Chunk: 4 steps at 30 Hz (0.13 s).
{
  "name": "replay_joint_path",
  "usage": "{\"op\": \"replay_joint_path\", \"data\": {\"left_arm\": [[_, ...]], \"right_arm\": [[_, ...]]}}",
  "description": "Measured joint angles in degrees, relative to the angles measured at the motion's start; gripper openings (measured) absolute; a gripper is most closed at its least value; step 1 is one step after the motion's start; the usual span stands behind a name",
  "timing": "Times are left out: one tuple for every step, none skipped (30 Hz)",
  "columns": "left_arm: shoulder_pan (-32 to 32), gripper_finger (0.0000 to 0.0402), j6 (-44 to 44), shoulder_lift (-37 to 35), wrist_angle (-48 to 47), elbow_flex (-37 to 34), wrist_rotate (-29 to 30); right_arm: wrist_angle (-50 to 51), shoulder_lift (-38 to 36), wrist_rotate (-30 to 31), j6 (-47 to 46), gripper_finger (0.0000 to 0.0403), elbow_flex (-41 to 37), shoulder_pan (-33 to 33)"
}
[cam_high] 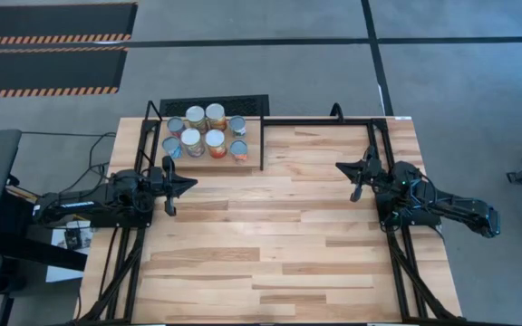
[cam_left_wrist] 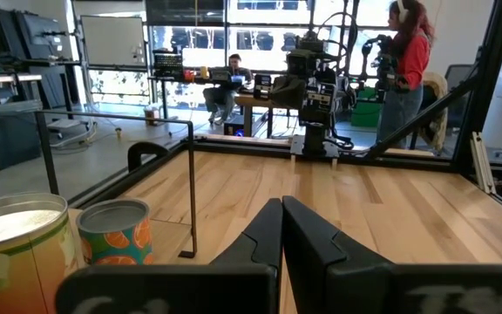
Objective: Pick and place cans onto a shelf
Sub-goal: Return to Home Position
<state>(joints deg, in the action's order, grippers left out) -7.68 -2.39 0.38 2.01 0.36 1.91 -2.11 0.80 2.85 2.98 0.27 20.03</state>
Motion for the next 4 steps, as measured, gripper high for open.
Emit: {"op": "replay_joint_path", "data": {"left_arm": [[-0.02, 0.0, 0.0, 0.01, -0.01, 0.0, 0.0], [0.0, 0.0, 0.0, -0.01, -0.01, 0.0, 0.0], [-0.02, 0.0, 0.0, 0.01, -0.01, 0.0, 0.0], [-0.02, 0.0, 0.0, -0.01, 0.01, 0.0, 0.0]], "right_arm": [[0.0, -0.02, 0.0, 0.02, 0.0031, 0.0, -0.02], [0.0, 0.0, 0.02, 0.02, 0.0031, 0.02, 0.0], [0.0, -0.02, 0.0, 0.02, 0.0031, 0.0, -0.02], [0.0, -0.02, 0.0, 0.02, 0.0031, 0.01, -0.01]]}}
